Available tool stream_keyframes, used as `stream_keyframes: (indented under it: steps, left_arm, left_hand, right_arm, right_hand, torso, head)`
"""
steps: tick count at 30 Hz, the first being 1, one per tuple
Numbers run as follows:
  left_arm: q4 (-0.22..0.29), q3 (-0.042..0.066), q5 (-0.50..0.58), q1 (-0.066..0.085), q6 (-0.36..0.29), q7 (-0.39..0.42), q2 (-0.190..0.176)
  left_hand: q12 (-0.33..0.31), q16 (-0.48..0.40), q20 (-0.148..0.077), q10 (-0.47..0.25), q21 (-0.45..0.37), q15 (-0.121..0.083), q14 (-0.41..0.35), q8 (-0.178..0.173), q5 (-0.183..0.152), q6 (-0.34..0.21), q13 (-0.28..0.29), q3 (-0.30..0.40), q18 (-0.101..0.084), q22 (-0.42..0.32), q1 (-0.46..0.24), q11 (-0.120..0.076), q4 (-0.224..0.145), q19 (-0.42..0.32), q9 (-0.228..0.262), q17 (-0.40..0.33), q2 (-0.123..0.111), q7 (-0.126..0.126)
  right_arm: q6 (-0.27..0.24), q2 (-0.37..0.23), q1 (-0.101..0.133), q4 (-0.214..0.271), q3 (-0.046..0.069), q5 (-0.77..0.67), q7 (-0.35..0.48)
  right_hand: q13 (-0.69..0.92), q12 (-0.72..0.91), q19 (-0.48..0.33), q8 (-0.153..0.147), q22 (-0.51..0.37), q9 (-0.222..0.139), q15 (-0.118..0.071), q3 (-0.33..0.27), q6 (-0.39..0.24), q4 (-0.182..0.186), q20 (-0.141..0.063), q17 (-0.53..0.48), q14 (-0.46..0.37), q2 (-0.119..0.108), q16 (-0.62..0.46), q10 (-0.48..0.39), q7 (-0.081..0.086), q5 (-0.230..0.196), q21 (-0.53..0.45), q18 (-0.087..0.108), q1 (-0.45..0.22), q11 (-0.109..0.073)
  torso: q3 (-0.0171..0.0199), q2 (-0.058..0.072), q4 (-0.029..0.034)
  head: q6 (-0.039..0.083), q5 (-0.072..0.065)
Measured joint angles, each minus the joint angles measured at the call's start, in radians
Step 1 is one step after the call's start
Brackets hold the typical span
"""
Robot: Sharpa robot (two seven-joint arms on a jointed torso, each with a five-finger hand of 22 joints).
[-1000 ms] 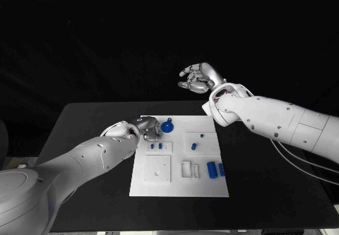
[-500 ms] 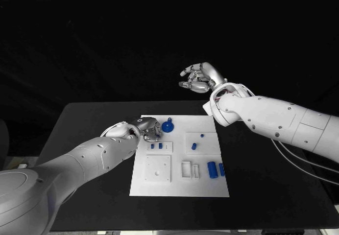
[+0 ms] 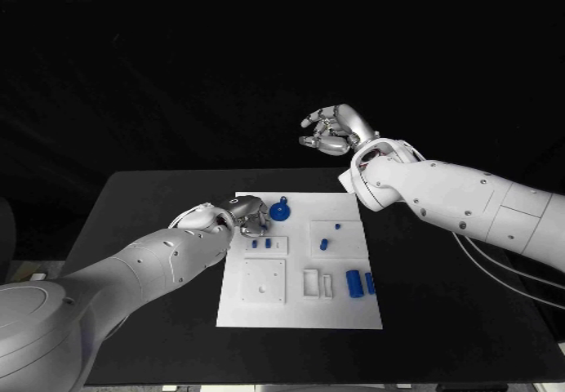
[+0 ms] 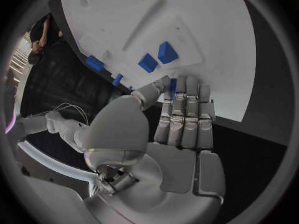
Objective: Assemble the parts on the task board
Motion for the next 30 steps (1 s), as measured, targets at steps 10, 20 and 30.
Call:
stream_keyframes:
  steps: [10,20,30]
  left_arm:
    - [-0.008,0.002,0.001,0.002,0.041,-0.024,0.008]
    - [-0.007,0.003,-0.004,0.005,0.075,-0.052,0.010]
    - [-0.007,0.002,-0.002,0.004,0.068,-0.053,0.007]
  left_hand:
    - [-0.011,-0.021,0.012,-0.021,-0.008,0.011,-0.011,-0.013,0.006,-0.018,-0.005,0.000,0.001,0.000,0.000,0.012,0.000,-0.023,-0.006,0.007,0.000,0.010]
    - [-0.011,-0.025,0.012,-0.021,-0.008,0.011,-0.011,-0.013,0.004,-0.023,-0.005,0.000,0.001,0.000,0.000,0.012,0.000,-0.023,-0.006,0.012,0.000,0.005]
    - [-0.011,-0.037,0.014,-0.025,-0.008,0.015,-0.015,-0.051,-0.004,-0.092,-0.005,0.000,0.001,0.000,-0.004,0.014,0.000,-0.028,-0.025,0.035,-0.015,0.042]
  right_arm:
    - [0.000,0.000,0.000,0.000,0.000,0.000,0.000]
    - [0.000,-0.001,0.000,0.001,0.000,0.000,0.000]
    - [0.000,-0.002,0.000,0.001,0.000,0.000,0.000]
  right_hand:
    - [-0.001,0.000,0.000,0.000,0.000,0.000,0.000,0.000,0.000,0.000,0.000,0.000,0.000,0.000,0.000,0.000,0.000,0.000,0.000,0.000,0.000,0.000]
    - [-0.002,0.000,0.000,0.000,0.000,0.000,0.000,0.000,0.000,0.000,0.000,-0.001,0.000,0.000,0.000,0.000,-0.001,0.000,0.000,0.000,0.000,0.000]
    - [-0.004,0.000,0.000,0.000,0.000,0.000,0.000,0.000,0.000,0.000,0.000,-0.001,0.000,0.000,0.000,0.000,0.004,0.000,-0.004,0.000,0.000,0.000]
  torso:
    - [0.0010,0.000,-0.0006]
    - [0.0011,0.000,-0.0008]
    - [0.0006,0.000,-0.0006]
  head:
    - [-0.001,0.000]
    - [-0.002,-0.001]
    - [0.000,-0.001]
